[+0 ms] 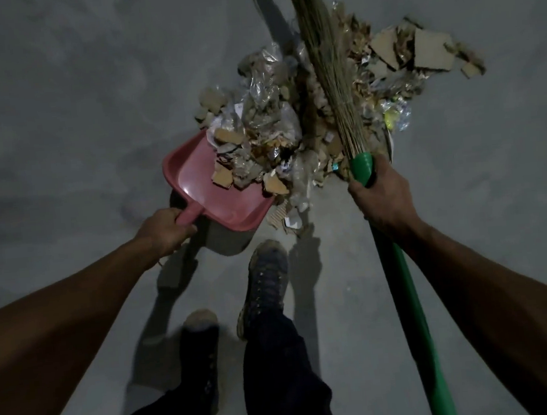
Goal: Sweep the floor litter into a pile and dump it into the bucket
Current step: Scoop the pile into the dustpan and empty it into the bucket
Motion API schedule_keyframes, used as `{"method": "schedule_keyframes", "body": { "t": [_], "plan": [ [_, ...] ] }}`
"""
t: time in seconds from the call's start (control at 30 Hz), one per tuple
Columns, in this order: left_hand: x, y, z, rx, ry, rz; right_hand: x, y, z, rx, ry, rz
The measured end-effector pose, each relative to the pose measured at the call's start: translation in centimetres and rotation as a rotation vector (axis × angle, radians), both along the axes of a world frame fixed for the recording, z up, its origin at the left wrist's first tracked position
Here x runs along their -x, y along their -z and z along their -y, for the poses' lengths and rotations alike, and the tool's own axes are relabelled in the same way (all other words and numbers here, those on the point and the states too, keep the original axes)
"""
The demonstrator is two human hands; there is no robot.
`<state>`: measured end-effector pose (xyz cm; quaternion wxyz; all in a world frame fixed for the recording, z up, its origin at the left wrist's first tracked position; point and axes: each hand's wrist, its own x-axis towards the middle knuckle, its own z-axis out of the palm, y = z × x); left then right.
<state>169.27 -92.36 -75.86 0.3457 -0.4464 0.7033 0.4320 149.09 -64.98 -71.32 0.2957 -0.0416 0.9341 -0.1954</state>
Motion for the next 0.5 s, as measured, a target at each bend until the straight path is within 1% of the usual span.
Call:
{"method": "schedule_keyframes", "body": {
  "t": [0.13,0.27,0.4,0.5],
  "plan": [
    [3.8,0.5,-0.3,-0.028,0.031,-0.011,6.7,0.6,1.9,-0.050,-0.089,0.017],
    [5.3,1.1,-0.2,0.002,0.024,-0.041,11.2,1.6,4.0,-0.121,-0.188,-0.012],
    [6.2,1.5,-0.5,0.003,0.014,-0.071,12.7,2.9,5.2,-0.181,-0.233,0.027],
    [6.7,1.9,-0.2,-0.002,0.017,-0.088,11.4,3.7,5.0,-0.169,-0.282,0.027]
  ]
}}
